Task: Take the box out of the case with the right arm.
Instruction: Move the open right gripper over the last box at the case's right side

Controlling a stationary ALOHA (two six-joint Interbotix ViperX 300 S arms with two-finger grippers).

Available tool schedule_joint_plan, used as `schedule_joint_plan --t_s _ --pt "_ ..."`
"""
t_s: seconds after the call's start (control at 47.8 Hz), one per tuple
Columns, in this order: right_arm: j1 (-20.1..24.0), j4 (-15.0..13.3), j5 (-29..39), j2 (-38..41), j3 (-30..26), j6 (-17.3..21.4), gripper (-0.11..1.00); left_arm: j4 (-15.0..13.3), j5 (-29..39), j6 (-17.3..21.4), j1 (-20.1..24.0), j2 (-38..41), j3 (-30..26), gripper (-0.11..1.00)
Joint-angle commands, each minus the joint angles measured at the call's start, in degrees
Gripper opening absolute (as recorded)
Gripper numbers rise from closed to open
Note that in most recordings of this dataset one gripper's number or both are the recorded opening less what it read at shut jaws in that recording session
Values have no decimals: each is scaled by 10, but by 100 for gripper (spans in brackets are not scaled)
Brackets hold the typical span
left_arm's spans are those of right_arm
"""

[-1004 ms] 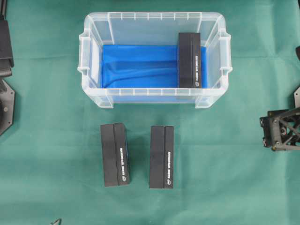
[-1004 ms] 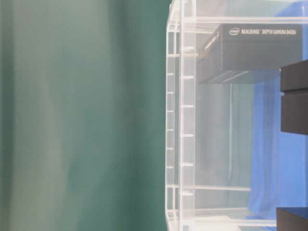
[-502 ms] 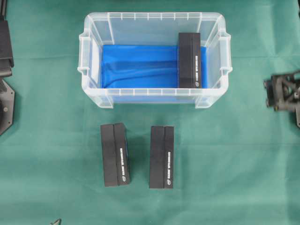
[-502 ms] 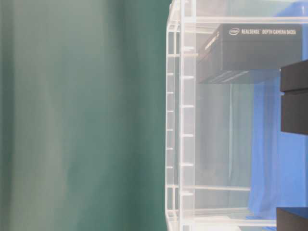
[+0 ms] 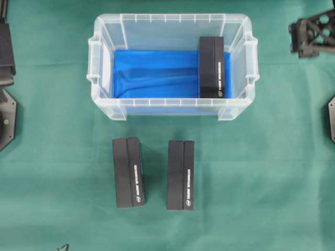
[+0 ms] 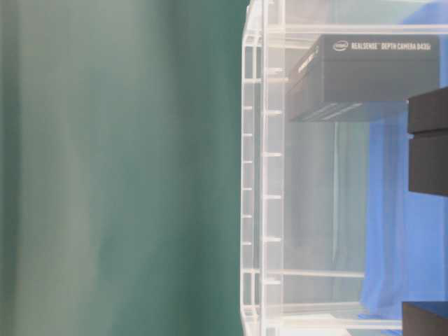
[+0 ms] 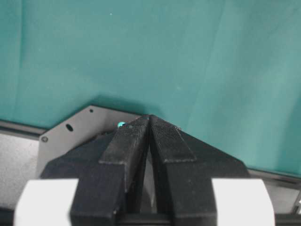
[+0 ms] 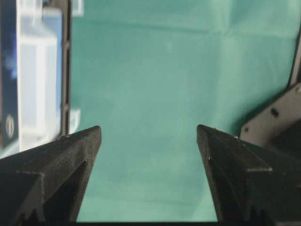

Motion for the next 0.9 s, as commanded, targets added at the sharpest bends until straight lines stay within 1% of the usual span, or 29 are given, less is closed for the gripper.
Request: schedule_joint_plan --t_s 0.0,0.146,0.627,0.878 --pt "-24 4 -11 -3 -2 -22 84 2 -3 2 1 0 -6 8" --pt "-36 11 -18 -1 3 -36 84 2 -3 2 1 0 -6 8" --pt "-36 15 -20 1 3 -36 84 2 -3 2 1 -1 -5 8" --pt "-36 22 -20 1 3 -36 84 3 -3 2 1 0 -5 8"
